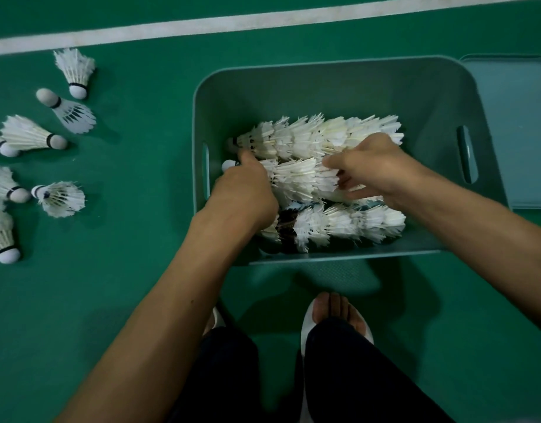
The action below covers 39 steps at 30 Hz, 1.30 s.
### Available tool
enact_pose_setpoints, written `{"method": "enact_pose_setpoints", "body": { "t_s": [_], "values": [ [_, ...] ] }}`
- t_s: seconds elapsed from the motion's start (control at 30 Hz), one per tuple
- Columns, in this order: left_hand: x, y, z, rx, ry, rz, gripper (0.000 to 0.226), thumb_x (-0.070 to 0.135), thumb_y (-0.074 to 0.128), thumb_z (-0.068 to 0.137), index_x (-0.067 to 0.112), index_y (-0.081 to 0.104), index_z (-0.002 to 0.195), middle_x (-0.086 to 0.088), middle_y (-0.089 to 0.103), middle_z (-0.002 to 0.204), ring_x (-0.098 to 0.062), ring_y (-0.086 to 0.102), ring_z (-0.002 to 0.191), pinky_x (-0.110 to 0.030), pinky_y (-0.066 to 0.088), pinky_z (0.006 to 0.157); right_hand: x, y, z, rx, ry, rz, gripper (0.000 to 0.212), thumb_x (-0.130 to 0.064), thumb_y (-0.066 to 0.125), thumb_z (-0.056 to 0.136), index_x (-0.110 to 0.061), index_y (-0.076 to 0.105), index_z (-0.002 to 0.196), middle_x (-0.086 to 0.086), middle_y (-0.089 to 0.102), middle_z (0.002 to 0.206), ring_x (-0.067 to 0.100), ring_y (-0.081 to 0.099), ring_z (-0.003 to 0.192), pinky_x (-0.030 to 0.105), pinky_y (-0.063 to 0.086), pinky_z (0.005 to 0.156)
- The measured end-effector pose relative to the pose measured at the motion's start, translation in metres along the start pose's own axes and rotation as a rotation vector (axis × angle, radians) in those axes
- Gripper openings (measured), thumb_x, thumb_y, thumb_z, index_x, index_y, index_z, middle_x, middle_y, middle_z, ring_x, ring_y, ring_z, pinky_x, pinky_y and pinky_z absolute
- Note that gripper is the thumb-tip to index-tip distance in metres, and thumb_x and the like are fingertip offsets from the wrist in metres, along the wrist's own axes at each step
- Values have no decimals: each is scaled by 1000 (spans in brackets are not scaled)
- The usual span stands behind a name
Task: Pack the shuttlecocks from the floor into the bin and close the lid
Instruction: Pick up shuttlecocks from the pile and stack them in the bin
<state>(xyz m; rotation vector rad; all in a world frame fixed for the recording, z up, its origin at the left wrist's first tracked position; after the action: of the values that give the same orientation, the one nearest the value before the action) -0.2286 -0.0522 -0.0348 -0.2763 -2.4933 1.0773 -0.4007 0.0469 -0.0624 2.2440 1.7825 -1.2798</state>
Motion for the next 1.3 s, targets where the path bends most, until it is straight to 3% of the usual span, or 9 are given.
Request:
{"method": "enact_pose_setpoints", "body": {
  "t_s": [0.2, 0.43, 0.57, 0.77, 0.83, 0.93, 1.07, 1.17, 1.3],
  "values": [
    [9, -27, -34, 114, 143, -10, 58, 1, 51, 89, 4, 33, 144, -19, 56, 104, -33, 53, 89, -34, 38, 66, -22, -30, -33, 194, -198, -90, 58, -45, 70, 75, 8, 72, 99, 29, 72, 98, 23, 64, 72, 48, 60, 74],
    [-30, -70, -62, 460, 237, -222, 23, 20, 64, 84, 28, 68, 105, 5, 70, 86, -24, 66, 85, -37, 56, 77, -86, -2, -97, 208, -487, 48, 26, -27, 69, 91, -4, 76, 81, 16, 76, 87, 29, 73, 87, 42, 61, 86],
    [-83, -92, -72, 601, 170, -346, 11, 23, 64, 84, 24, 72, 93, 9, 68, 66, -13, 66, 68, -31, 54, 66, -126, 53, -131, 139, -642, 102, 18, -17, 67, 88, -9, 75, 73, 7, 74, 71, 21, 72, 71, 44, 62, 74],
    [-196, -79, -58, 527, -125, -406, 3, 22, 61, 80, 24, 63, 78, 7, 61, 63, -28, 65, 78, -31, 48, 66, -163, 175, -156, 8, -790, 40, 10, -21, 69, 82, -17, 73, 74, -9, 70, 65, 6, 67, 63, 34, 59, 66],
    [-228, -64, -52, 507, -208, -415, 2, 22, 60, 80, 24, 61, 79, 3, 61, 66, -30, 62, 79, -30, 41, 66, -164, 212, -151, -39, -787, -65, 8, -22, 70, 82, -18, 73, 76, -10, 71, 68, 6, 67, 65, 31, 58, 67],
    [-277, -45, -43, 545, -313, -480, 21, 29, 64, 78, 20, 69, 96, -6, 73, 95, -29, 68, 96, -34, 53, 80, -158, 260, -136, -110, -774, -214, 8, -21, 67, 82, -20, 74, 78, -9, 72, 72, 8, 69, 72, 34, 58, 73],
    [-342, -38, -47, 763, -587, -536, 42, 28, 70, 82, 10, 57, 119, -14, 57, 125, -35, 55, 116, -43, 46, 96, -149, 317, -113, -250, -656, -214, 19, -11, 62, 84, -22, 74, 93, -9, 70, 73, 11, 67, 70, 29, 53, 69],
    [-383, -42, -47, 912, -793, -494, 58, 36, 75, 81, 5, 49, 123, -17, 49, 132, -39, 49, 121, -48, 43, 96, -156, 355, -108, -360, -632, -218, 53, -1, 54, 83, -25, 63, 129, -12, 64, 98, 17, 67, 99, 32, 54, 88],
    [-422, -40, -19, 822, -887, -490, 78, 58, 78, 75, 2, 54, 125, -16, 48, 134, -37, 47, 123, -48, 43, 97, -168, 400, -98, -460, -615, -250, 87, -11, 47, 68, -29, 44, 152, 1, 54, 144, 21, 53, 133, 42, 45, 111]
  ]
}}
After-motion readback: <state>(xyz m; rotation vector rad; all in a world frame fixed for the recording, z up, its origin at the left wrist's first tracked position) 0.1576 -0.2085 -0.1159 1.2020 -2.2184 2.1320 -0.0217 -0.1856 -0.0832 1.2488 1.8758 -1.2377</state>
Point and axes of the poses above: each hand's wrist, its own z-axis towards the middle knuckle, its own y-axis out of the palm, x = y × z, the point moved 6 cm from there along z, towards the middle knuckle
